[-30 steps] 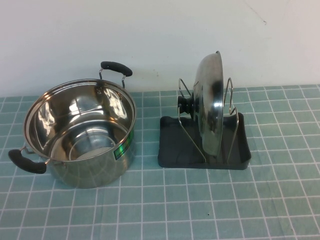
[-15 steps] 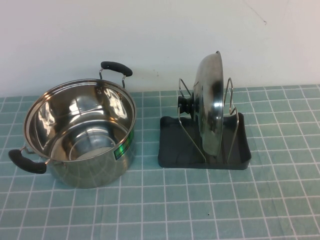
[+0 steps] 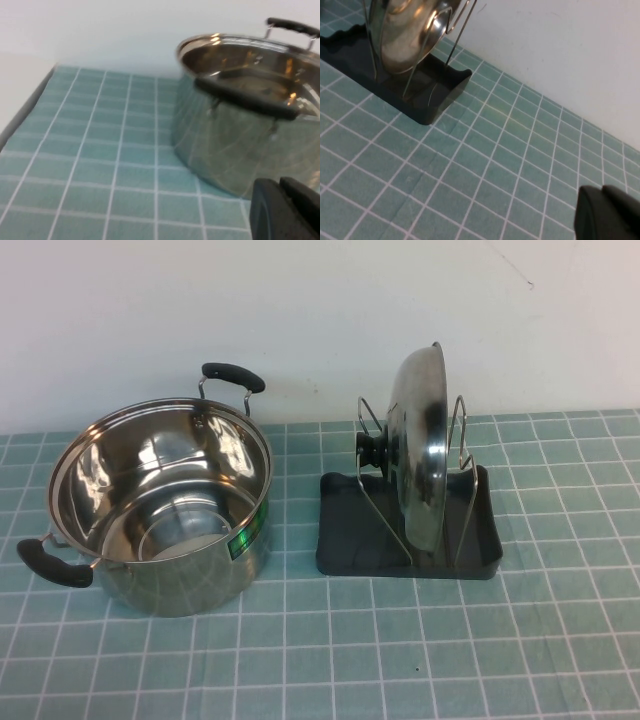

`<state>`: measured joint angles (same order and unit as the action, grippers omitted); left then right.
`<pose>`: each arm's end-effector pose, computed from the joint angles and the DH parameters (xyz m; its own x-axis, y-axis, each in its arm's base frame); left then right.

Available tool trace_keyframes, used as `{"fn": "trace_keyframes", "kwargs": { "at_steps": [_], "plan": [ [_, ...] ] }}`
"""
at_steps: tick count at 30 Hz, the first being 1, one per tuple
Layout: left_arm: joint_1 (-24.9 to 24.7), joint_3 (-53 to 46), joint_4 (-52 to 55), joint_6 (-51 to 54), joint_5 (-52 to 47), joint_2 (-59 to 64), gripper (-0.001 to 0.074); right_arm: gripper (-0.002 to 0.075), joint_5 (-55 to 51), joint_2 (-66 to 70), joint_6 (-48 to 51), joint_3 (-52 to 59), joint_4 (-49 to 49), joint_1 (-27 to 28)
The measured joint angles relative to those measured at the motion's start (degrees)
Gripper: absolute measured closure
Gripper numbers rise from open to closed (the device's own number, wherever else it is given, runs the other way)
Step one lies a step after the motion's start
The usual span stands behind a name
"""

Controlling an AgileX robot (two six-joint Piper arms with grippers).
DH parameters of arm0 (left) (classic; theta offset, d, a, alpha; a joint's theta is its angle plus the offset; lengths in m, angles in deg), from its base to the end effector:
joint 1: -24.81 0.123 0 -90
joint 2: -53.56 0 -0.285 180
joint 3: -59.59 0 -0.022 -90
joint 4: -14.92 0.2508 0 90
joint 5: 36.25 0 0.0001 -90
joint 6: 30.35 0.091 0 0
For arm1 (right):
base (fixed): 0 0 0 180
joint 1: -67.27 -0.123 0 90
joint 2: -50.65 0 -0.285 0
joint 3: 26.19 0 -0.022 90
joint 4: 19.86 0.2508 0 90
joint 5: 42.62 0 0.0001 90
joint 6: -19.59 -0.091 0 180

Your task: Put pot lid on rack

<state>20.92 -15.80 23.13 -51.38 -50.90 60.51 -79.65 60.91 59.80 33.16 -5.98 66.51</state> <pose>0.0531 -0.0003 0.2018 -0.1231 -0.2184 -0.9681 0.0043 0.9754 -0.2206 0.0334 0.0136 0.2571 -0.1645 -0.4827 -0.8602 -0.2654 0.8616 -0.4327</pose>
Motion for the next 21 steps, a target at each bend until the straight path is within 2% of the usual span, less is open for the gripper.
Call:
{"fn": "trace_keyframes", "kwargs": {
  "at_steps": [3,7,21],
  "plan": [
    [3.7,-3.0,-2.1,0.6,2.2,0.0,0.0736,0.0727,0.0,0.0,0.0,0.0,0.0,0.0],
    [5.7,-3.0,-5.2,2.7,-2.0,0.0,0.0736,0.0727,0.0,0.0,0.0,0.0,0.0,0.0],
    [4.0,-3.0,-8.9,6.9,-2.5,0.0,0.0737,0.0727,0.0,0.0,0.0,0.0,0.0,0.0]
  ]
}}
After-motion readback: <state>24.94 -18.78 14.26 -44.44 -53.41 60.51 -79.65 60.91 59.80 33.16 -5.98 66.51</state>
